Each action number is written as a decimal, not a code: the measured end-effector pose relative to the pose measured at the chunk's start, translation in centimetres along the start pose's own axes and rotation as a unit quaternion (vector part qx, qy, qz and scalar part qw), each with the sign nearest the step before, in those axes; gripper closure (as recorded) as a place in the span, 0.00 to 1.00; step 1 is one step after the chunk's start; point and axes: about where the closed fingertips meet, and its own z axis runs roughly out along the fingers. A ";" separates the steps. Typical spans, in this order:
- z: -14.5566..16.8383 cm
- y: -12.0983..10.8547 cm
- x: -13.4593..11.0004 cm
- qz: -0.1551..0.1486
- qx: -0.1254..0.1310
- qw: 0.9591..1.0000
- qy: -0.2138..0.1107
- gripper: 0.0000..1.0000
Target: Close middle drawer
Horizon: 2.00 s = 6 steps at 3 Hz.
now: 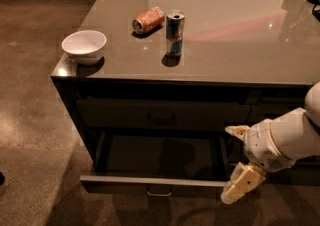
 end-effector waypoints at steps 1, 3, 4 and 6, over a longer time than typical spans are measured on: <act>6.1 1.8 2.1 0.030 -0.073 0.995 -0.052 0.00; 18.9 9.9 11.4 0.052 -0.129 0.977 -0.163 0.00; 18.9 9.8 11.4 0.052 -0.128 0.977 -0.163 0.00; 25.6 10.1 8.6 -0.045 -0.101 0.962 -0.249 0.14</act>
Offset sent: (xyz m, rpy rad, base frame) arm -0.1142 0.0334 -0.2846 0.5146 0.2563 0.0811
